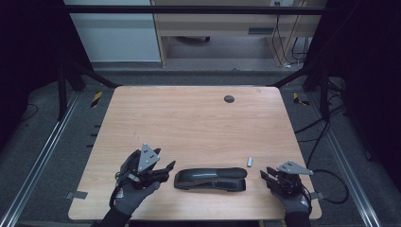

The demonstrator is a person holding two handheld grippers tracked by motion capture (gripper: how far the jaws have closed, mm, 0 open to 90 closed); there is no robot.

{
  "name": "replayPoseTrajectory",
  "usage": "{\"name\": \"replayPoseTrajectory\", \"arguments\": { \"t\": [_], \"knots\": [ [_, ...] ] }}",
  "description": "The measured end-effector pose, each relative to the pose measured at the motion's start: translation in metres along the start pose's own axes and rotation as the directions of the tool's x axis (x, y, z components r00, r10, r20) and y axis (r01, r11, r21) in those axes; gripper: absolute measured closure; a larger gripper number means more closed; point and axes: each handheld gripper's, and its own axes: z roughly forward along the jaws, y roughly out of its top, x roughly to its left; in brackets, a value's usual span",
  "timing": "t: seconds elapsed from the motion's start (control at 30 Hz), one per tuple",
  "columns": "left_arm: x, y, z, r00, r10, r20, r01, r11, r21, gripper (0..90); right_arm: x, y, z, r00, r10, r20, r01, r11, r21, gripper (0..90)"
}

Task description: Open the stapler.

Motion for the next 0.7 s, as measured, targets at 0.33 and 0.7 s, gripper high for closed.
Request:
{"name": "replayPoseTrajectory", "arguments": {
  "t": [0.33, 0.7],
  "knots": [
    [-0.018, 0.016, 0.006, 0.9969, 0.076, 0.019, -0.076, 0.9971, -0.006, 36.7, 0.001, 0.001, -0.001, 1.0, 0.004, -0.001, -0.004, 1.0, -0.002, 66.5],
    [-0.033, 0.024, 0.012, 0.9938, 0.105, 0.036, -0.105, 0.9944, -0.006, 38.3, 0.002, 0.001, -0.001, 1.0, 0.003, 0.001, -0.003, 1.0, -0.005, 66.6]
  ]
}}
